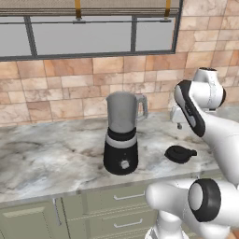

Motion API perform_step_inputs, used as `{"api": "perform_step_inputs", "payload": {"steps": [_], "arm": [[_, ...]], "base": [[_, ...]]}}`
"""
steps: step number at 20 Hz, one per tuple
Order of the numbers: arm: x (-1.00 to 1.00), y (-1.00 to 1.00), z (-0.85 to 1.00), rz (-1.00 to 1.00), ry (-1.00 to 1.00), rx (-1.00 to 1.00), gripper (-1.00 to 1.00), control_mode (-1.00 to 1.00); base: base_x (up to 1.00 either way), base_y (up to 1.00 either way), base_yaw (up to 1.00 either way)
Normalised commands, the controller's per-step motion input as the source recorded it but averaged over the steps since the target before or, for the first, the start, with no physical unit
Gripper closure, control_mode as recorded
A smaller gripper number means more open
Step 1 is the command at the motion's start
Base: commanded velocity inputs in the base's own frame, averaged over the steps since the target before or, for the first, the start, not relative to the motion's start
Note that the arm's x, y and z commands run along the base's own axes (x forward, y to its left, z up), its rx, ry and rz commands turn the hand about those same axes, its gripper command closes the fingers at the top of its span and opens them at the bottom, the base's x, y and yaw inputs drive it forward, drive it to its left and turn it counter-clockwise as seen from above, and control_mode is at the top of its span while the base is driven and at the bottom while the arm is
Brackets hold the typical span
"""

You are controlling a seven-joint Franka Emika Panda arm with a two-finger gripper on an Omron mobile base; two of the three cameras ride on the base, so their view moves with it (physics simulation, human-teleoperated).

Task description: Open the blender lid, put the kiwi in the blender, close the lid, and start the blender.

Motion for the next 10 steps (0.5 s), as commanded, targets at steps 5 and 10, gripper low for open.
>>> {"api": "perform_step_inputs", "payload": {"steps": [5,10], "arm": [[0.1,-0.21,-0.83,0.0,0.22,-0.01,-1.0,-1.0],[0.2,-0.01,-0.5,0.0,0.13,0.0,-1.0,-1.0]], "base": [[0.0,0.0,0.0],[0.0,0.0,0.0]]}}
